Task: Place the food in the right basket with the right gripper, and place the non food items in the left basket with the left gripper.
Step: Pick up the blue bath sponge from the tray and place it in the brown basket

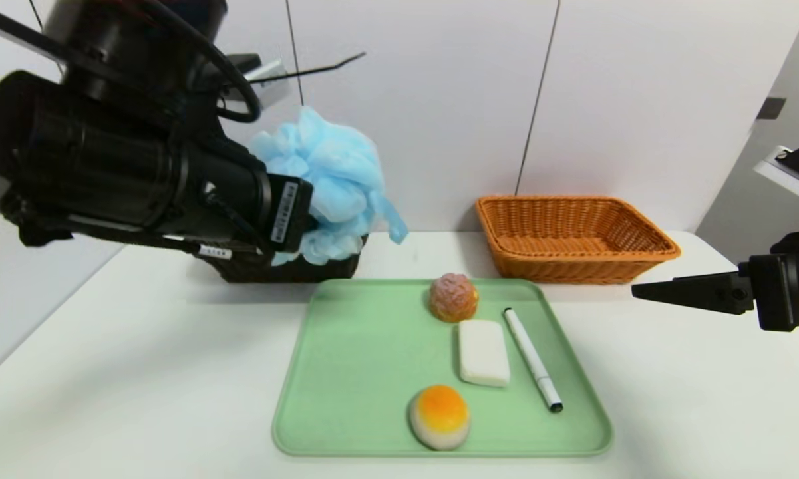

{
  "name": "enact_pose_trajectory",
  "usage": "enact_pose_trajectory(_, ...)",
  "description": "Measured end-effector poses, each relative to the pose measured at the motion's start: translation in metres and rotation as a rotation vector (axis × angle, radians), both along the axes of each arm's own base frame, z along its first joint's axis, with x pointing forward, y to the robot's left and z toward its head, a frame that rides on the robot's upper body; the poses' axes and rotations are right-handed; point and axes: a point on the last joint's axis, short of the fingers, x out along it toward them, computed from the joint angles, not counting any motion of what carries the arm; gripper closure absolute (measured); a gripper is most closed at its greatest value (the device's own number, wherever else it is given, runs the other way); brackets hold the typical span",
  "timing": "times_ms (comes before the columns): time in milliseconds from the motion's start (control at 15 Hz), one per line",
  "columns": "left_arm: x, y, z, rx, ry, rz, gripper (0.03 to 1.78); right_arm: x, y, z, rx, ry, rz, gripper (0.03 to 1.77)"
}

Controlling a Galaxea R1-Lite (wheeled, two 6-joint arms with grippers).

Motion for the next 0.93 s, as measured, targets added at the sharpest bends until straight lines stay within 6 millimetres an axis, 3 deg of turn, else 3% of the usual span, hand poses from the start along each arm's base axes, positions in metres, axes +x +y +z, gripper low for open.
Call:
enact_pose_trajectory(200,0.035,0.029,0.013,0.053,-0.068,0.113,1.47,0.002,0.0,0.003,0.003,-0.036,0.001,0.1)
enact_pose_trajectory(400,0.08,0.054,0.007,0.093,-0.07,0.233,1.47,0.003,0.0,0.003,0.002,-0.045,-0.001,0.1)
enact_pose_trajectory(600,0.12,0.071,-0.012,0.108,-0.02,0.306,1.47,0.003,0.0,0.004,0.001,-0.047,0.0,0.1)
enact_pose_trajectory(933,0.174,0.093,-0.066,0.117,0.123,0.375,1.47,0.005,0.001,0.003,0.001,-0.043,0.001,0.1)
